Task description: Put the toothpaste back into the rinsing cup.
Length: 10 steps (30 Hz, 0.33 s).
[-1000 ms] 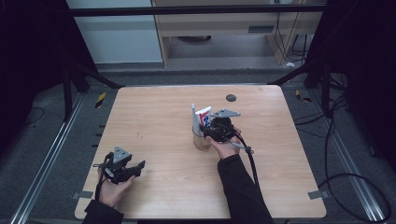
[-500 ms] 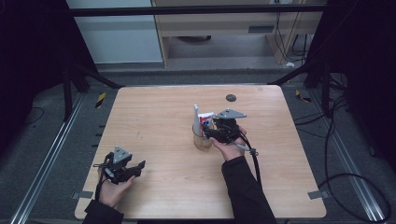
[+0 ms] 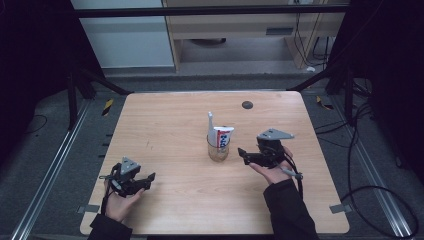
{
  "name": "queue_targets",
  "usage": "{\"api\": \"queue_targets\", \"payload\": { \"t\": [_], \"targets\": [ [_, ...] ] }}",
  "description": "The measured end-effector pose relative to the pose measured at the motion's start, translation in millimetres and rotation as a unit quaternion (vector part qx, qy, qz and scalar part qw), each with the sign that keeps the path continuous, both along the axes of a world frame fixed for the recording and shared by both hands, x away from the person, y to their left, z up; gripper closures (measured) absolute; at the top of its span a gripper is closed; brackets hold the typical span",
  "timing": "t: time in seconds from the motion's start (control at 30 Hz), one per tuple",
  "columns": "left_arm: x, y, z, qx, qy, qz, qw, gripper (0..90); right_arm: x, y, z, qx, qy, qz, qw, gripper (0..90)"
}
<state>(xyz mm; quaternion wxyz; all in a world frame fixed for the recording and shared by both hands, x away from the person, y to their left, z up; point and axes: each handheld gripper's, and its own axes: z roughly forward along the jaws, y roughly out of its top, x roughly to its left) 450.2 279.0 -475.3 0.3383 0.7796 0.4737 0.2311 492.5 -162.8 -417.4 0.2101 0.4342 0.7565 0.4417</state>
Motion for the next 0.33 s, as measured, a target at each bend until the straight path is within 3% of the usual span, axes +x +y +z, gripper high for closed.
{"api": "queue_targets", "payload": {
  "t": [0.17,0.33],
  "targets": [
    [1.6,1.6,-1.3,0.000,0.006,-0.001,1.0000,31.4,-12.5,-27.6,-21.1,-0.007,0.020,-0.016,0.9997,15.0],
    [2.1,2.7,-2.9,0.001,0.011,-0.003,0.9999,30.2,-21.1,-49.6,-31.9,-0.021,0.022,-0.040,0.9987,14.2]
  ]
}}
